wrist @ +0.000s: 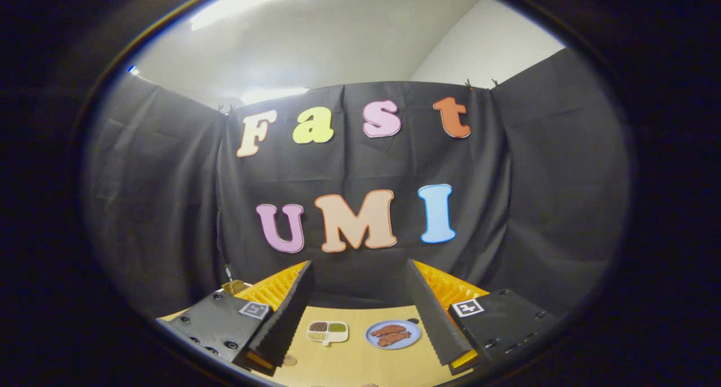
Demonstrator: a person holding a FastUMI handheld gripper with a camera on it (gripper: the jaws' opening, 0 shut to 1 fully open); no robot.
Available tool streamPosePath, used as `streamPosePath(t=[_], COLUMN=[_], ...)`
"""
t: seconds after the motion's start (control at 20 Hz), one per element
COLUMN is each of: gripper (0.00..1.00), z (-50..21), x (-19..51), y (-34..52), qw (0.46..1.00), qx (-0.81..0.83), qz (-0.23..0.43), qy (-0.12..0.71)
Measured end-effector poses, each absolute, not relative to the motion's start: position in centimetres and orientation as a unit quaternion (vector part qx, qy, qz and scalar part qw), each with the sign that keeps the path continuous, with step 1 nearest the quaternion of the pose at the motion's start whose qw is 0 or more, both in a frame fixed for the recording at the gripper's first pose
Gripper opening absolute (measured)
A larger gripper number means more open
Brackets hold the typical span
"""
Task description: Take the bottle from table, then pour the juice into the cup, finally place the bottle on the coaster
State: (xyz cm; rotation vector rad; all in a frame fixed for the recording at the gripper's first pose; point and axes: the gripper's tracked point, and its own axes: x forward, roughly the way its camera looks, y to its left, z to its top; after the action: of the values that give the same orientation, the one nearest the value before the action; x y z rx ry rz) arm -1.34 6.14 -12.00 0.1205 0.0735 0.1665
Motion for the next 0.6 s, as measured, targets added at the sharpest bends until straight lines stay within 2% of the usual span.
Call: streamPosePath(t=[0.6], gripper=[1.00], z=[-31.3], x=[-8.9], y=[11.2], qw=[0.975], qx=[0.085], qz=[0.120], qy=[0.166])
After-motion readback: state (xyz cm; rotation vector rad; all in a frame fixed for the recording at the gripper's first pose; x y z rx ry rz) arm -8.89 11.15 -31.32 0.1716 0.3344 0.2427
